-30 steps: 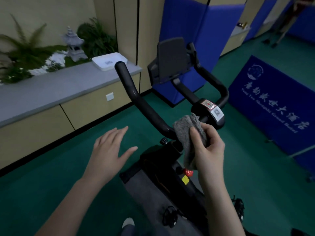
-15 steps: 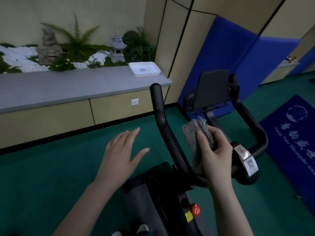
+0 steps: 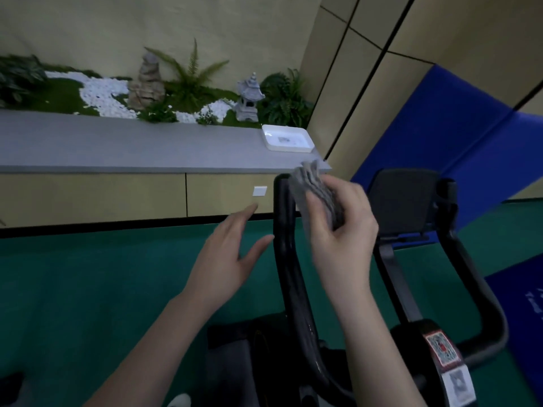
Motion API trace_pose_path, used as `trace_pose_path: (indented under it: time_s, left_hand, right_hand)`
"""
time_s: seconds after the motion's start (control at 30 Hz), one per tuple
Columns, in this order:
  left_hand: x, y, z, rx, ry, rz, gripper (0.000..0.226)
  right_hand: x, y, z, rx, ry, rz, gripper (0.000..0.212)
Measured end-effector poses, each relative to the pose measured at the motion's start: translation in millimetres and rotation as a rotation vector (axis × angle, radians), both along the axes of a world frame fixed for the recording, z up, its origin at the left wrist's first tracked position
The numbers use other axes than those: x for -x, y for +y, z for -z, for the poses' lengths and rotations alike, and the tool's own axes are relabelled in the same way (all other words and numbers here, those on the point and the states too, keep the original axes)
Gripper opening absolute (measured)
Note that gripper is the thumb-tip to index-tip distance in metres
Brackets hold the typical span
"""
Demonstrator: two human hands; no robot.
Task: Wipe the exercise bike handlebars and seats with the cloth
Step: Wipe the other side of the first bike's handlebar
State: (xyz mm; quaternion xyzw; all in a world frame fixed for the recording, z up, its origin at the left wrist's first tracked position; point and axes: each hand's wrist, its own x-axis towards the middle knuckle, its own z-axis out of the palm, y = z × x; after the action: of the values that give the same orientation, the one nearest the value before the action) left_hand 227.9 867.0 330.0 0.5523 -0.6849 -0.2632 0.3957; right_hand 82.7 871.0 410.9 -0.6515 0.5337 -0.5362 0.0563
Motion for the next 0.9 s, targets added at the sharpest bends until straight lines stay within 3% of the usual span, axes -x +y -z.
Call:
trace_pose_path:
  time_s: [0.1,0.23,0.33,0.4,0.5,0.57,0.63,0.73,0.9]
  left_hand:
    - [2.2,-13.3,-5.6,-0.058,0.16,-0.006,0.068]
    - [10.7,-29.3,-9.7,-0.158,0.374,0.006,0.049]
    - [15.1,-39.9,-9.4,-0.242,0.589,0.007,0.036]
    - [16.8,-46.3,-10.3,-0.26,0.666,0.015,0.034]
    - [19.6,-52.3,-15.5,-0.269,0.732,0.023,0.028]
    - [21.5,-54.5,-18.3,-0.28,0.767,0.028,0.025]
    - [22.0,-54.6,-18.3,-0.304,0.83,0.036,0.027]
    - [20.1,-52.0,-16.6,-0.344,0.889,0.048,0.029]
    - [17.2,-53.4,-15.8,-0.351,0.913,0.063,0.029]
  right_hand:
    - [-8.5,-34.2,-11.0,0.056,0.145,0.017,0.024]
    - [-9.7,-71.5,-11.4,-0.125,0.417,-0.062,0.027]
    - [-2.3,-75.0,-13.4,-0.255,0.409,-0.155,0.028]
    - [2.7,-69.9,-16.5,-0.221,0.413,-0.188,0.031]
    - [-3.0,-66.7,-18.8,-0.145,0.572,-0.291,0.029]
    - [-8.6,-76.4,-20.6,-0.21,0.675,-0.321,0.023]
    - [-8.5,-88.5,-22.9,-0.335,0.65,-0.27,0.02]
    - [-2.4,-87.5,-16.4,-0.466,0.436,-0.12,0.019]
    - [-13.8,-60.4,8.9,-0.258,0.41,0.124,0.025]
